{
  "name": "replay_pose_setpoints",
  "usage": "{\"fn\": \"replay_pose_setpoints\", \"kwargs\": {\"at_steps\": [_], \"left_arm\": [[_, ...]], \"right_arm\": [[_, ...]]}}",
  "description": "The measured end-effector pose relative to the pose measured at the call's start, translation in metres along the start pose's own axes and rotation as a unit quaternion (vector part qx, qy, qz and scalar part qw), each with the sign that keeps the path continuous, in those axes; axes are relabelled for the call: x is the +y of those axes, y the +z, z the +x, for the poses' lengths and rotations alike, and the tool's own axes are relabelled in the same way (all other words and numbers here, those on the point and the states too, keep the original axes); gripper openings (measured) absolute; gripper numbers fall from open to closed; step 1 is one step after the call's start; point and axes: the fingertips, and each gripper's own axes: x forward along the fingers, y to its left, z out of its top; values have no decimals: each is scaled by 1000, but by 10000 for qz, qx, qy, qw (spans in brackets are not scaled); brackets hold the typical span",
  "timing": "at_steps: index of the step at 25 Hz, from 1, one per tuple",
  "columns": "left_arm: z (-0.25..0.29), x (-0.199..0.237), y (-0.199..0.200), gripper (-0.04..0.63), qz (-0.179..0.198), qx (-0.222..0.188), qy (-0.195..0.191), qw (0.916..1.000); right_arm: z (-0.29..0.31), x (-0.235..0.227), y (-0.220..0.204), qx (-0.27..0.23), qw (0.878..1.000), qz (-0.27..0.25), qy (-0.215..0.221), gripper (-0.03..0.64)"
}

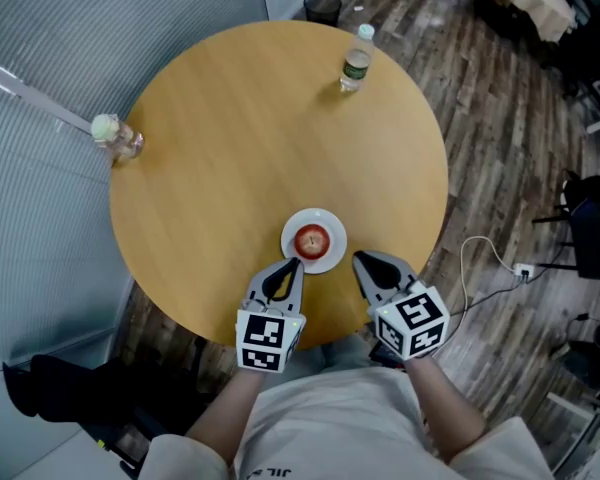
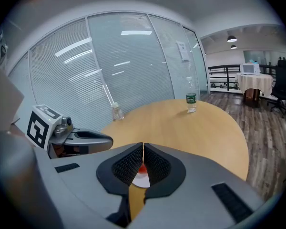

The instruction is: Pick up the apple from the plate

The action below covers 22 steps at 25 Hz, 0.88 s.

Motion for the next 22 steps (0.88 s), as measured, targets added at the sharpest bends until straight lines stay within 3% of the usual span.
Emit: {"fn": "replay_pose_setpoints", "kwargs": {"at_steps": [8,12,15,22], "left_arm": [[26,4,-16,95,188,354,-113,9991],[42,-2,-25,234,146,474,-446,9978],[53,0,-35,310,222,609,-410,9971],[79,7,-61,370,223,966,-321,9946]], "right_arm": [[12,-2,-13,211,9997,51,55,32],[16,-3,-18,285,9995,75,70,32],[17,-6,-20,322,9994,107,54,32],[16,-14,-24,351,9992,188,-25,32]]}}
